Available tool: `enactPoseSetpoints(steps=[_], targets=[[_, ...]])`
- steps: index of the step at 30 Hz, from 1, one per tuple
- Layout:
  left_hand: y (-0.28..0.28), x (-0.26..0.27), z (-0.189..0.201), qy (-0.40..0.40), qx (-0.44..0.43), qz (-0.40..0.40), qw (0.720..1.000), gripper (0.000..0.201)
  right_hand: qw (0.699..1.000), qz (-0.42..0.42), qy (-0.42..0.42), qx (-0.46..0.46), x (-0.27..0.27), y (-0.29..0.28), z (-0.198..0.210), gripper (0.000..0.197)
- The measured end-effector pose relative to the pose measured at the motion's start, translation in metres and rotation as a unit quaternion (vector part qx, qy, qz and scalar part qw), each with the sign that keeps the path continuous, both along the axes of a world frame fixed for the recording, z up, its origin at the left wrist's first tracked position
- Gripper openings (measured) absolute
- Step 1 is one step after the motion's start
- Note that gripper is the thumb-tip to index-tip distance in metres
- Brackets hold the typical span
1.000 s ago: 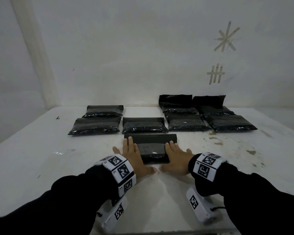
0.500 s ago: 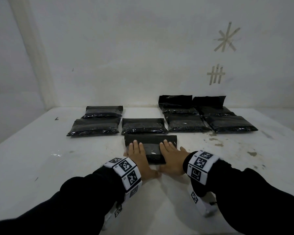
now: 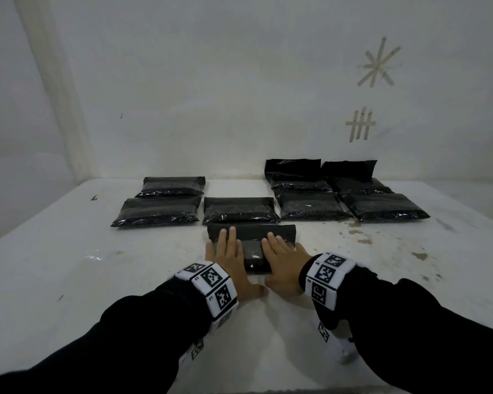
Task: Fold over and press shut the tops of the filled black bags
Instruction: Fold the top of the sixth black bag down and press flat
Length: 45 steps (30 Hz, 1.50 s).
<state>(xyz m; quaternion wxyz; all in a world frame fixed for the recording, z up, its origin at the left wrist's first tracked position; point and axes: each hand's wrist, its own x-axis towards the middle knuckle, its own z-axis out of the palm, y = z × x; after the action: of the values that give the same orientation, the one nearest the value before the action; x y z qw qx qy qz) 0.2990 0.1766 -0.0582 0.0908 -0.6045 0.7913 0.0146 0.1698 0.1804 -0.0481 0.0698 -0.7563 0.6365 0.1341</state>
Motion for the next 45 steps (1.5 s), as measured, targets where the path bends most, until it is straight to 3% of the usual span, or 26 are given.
enactPoseSetpoints(steps=[4,9,13,15,20,23,26,32,37,45], targets=[[-0.002,-0.001,0.001,0.049,0.033,-0.012,0.998,0.108,1.0,0.003,-0.021,0.011,-0.002,0.002,0.0,0.083],[0.0,-0.002,-0.001,0.033,0.028,-0.013,0.999,0.098,0.993,0.036,0.101,-0.044,0.009,0.004,-0.001,0.085],[-0.001,-0.002,-0.004,0.05,0.024,-0.009,0.998,0.101,0.999,0.021,0.012,-0.021,0.014,0.005,-0.003,0.092],[-0.002,-0.002,-0.004,0.058,0.023,-0.008,0.998,0.102,1.0,0.018,0.007,-0.012,0.014,0.005,-0.003,0.092],[-0.001,-0.002,-0.004,0.017,0.013,-0.014,1.0,0.097,0.991,0.059,0.113,-0.046,0.021,0.008,-0.001,0.085],[-0.003,-0.001,-0.004,-0.031,-0.018,-0.049,0.998,0.097,0.998,0.041,0.043,-0.016,0.02,0.008,0.0,0.084],[-0.006,-0.002,-0.006,0.028,0.007,-0.049,0.998,0.099,0.999,0.035,-0.01,0.006,0.015,0.005,0.001,0.085],[-0.005,-0.001,-0.005,0.04,0.016,-0.056,0.997,0.096,0.998,0.05,0.029,-0.003,0.014,0.006,0.0,0.082],[-0.006,0.0,-0.004,0.045,0.032,-0.057,0.997,0.101,0.997,0.05,-0.048,0.029,0.006,0.008,0.012,0.08],[-0.007,0.001,-0.001,0.059,0.044,-0.061,0.995,0.094,0.999,0.049,-0.008,0.017,0.006,0.005,0.0,0.081]])
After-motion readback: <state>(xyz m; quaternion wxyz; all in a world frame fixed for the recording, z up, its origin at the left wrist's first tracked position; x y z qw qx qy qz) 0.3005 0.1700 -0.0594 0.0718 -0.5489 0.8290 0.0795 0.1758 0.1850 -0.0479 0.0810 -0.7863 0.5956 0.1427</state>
